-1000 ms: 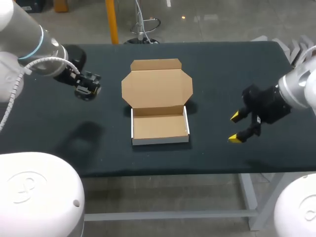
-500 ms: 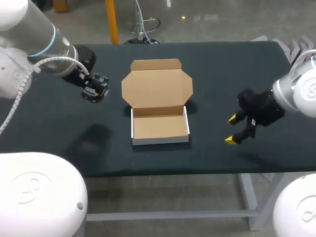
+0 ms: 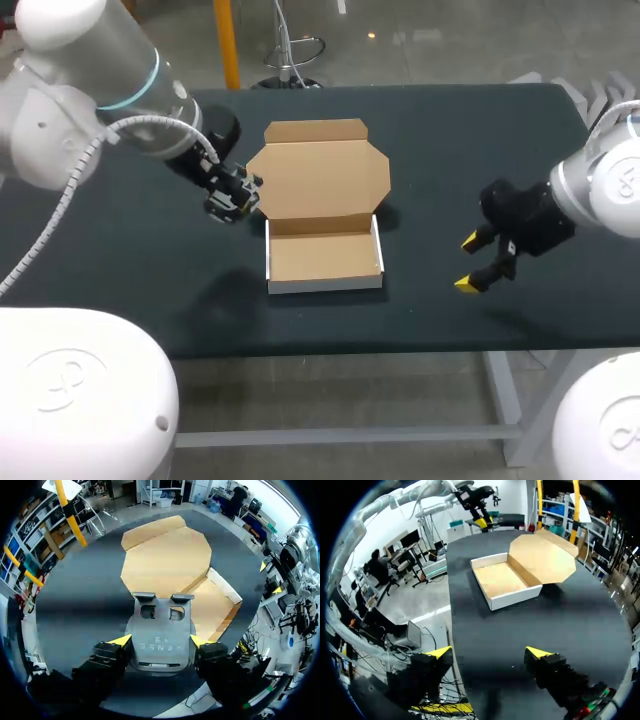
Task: Assemble the packaging by folding the flat box into shape, placing the metal phone stand inside, and closing the box properly
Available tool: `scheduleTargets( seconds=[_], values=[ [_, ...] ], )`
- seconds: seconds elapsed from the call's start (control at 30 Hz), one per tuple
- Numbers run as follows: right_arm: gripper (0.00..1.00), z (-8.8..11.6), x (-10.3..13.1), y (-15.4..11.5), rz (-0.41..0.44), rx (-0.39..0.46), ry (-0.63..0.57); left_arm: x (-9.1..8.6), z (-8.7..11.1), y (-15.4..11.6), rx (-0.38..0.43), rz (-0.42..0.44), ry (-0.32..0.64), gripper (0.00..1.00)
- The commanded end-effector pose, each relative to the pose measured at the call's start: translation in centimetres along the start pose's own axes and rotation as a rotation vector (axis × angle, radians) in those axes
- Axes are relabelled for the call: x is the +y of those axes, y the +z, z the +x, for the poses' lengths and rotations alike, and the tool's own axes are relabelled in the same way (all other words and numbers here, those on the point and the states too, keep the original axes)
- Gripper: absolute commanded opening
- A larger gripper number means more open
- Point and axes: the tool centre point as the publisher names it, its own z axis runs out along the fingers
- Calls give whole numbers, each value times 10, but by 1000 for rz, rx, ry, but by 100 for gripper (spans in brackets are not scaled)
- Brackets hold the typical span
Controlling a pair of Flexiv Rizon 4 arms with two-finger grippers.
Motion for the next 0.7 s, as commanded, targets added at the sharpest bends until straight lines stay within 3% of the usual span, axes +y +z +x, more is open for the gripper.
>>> scheduleTargets(
  seconds=[0.03,0.3,0.7],
  values=[
    [100,0,0,-2,-4,3,-1,-9,17,14,9,-32,27,0],
    [100,0,0,-2,-4,3,-1,-18,51,40,59,-62,108,0],
    [100,0,0,-2,-4,3,-1,-37,82,81,92,-88,180,0]
  ],
)
